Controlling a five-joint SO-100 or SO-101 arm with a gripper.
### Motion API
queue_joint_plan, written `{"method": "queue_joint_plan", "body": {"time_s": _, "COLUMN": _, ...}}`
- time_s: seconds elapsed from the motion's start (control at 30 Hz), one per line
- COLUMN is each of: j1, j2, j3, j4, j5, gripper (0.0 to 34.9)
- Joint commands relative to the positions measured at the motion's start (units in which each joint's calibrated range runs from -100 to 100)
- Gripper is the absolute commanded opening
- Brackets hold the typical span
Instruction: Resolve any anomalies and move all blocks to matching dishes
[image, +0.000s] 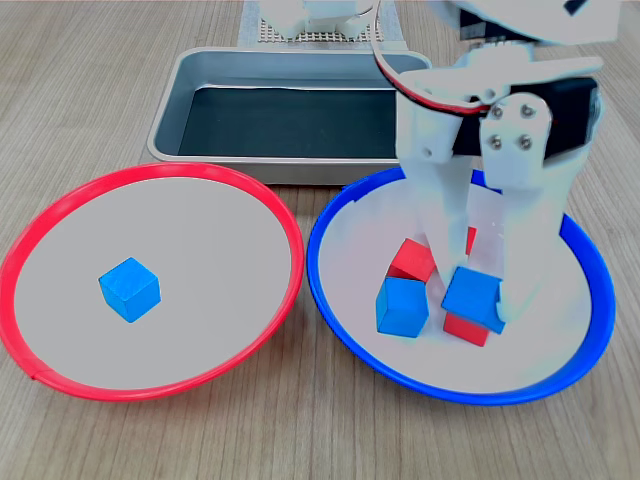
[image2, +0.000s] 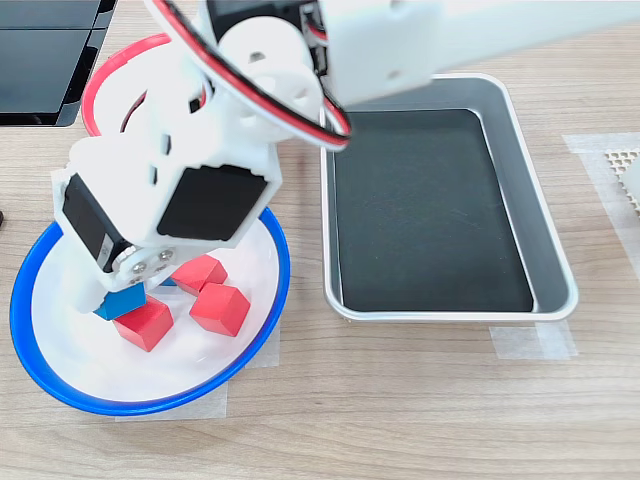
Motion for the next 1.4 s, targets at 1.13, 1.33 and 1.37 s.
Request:
{"method": "queue_joint_plan", "body": {"time_s": 1.13, "j1": -0.90, "j2": 4.15, "j3": -4.41, "j4": 5.78, "j5": 7.67, "gripper": 0.3}}
{"method": "queue_joint_plan", "body": {"time_s": 1.33, "j1": 0.04, "j2": -2.84, "j3": -4.13, "j4": 10.65, "j5": 6.06, "gripper": 0.2}}
{"method": "queue_joint_plan", "body": {"time_s": 1.37, "j1": 0.42, "j2": -4.29, "j3": -4.86, "j4": 11.97, "j5": 5.42, "gripper": 0.2}}
